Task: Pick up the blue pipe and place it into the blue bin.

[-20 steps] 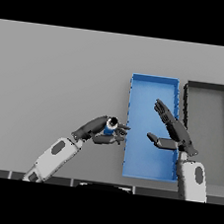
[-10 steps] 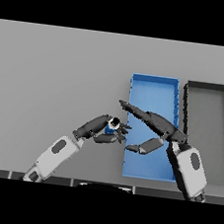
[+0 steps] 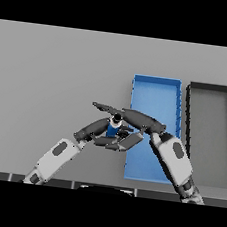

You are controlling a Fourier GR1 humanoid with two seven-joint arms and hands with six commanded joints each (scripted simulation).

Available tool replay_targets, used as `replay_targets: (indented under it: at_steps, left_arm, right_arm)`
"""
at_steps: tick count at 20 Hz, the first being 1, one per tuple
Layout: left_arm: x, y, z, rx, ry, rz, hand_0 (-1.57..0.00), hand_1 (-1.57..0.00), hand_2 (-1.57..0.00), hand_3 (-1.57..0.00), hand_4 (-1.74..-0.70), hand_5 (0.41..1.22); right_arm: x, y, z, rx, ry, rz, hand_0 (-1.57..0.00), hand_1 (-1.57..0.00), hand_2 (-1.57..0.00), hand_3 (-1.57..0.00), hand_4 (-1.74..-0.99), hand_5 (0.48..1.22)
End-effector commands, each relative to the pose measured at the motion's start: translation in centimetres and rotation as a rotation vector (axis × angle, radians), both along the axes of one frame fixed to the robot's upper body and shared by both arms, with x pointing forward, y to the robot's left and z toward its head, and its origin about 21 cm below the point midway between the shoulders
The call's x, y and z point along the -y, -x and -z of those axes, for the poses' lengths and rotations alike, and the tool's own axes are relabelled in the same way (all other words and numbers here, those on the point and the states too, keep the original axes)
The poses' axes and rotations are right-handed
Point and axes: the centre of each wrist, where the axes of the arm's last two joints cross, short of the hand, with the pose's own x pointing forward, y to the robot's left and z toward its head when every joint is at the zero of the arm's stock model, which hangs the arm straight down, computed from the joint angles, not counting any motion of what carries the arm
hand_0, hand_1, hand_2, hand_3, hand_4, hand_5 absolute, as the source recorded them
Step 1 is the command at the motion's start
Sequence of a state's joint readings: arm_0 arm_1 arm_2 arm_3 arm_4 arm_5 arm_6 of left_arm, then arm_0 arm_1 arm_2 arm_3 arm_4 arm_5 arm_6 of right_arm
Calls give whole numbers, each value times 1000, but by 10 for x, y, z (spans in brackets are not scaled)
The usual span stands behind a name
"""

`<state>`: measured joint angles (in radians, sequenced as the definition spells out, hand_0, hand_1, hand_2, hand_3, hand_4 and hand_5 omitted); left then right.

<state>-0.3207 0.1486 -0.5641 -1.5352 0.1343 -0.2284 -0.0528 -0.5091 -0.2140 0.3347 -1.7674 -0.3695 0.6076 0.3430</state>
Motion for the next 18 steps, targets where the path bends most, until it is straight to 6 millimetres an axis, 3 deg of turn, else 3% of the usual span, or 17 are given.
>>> replay_targets:
  at_steps: [1,3,4,5,6,7,9,10,14,18]
  left_arm:
    - [-1,-1,-1,1,-4,-7,-1571,-1571,-1571,-1550,-1499,1221]
    - [-1,-2,-3,0,-16,-16,-1571,-1571,-1571,-1557,-1473,1221]
    - [-2,1,-1,-15,-22,-17,-1571,-1571,-1571,-1560,-1525,1221]
    - [-2,2,0,-2,-16,-8,-1571,-1571,-1571,-1284,-1568,1221]
    - [3,1,-3,10,-67,-28,-1571,-1571,-1571,-1190,-1603,1221]
    - [0,-1,-7,43,-118,-34,-1571,-1527,-1571,-1119,-1630,1221]
    - [-6,1,-10,56,-105,-36,-1571,-1543,-1571,-1211,-1665,1221]
    - [-4,0,-9,47,-83,-43,-1571,-1548,-1571,-1283,-1680,1221]
    - [-3,1,-4,17,6,-19,-1571,-1562,-1571,-1453,-1716,1221]
    - [-2,-4,-4,25,-13,-24,-1571,-1567,-1571,-1523,-1727,1221]
  right_arm:
    - [-4,-5,1,-2,3,-5,1,1,1,1,-1208,506]
    - [-10,-7,2,-13,-1,-36,1,1,-9,1,-1210,498]
    - [-17,-7,1,-17,4,-51,-17,-34,-54,-26,-1236,493]
    - [-22,-9,0,-16,26,-64,-107,-140,-160,-116,-1291,483]
    - [-28,-11,-2,-6,33,-80,-264,-299,-308,-252,-1348,477]
    - [-32,-11,-3,2,32,-101,-475,-487,-492,-516,-1365,477]
    - [-39,-13,-5,1,9,-128,-869,-877,-881,-775,-1486,516]
    - [-41,-13,-4,-10,-11,-133,-1010,-1016,-1019,-880,-1527,570]
    - [-42,-13,-2,-27,-42,-151,-1341,-1344,-1345,-1288,-1445,923]
    - [-40,-8,-2,42,-19,-172,-1477,-1478,-1478,-1455,-1445,1099]
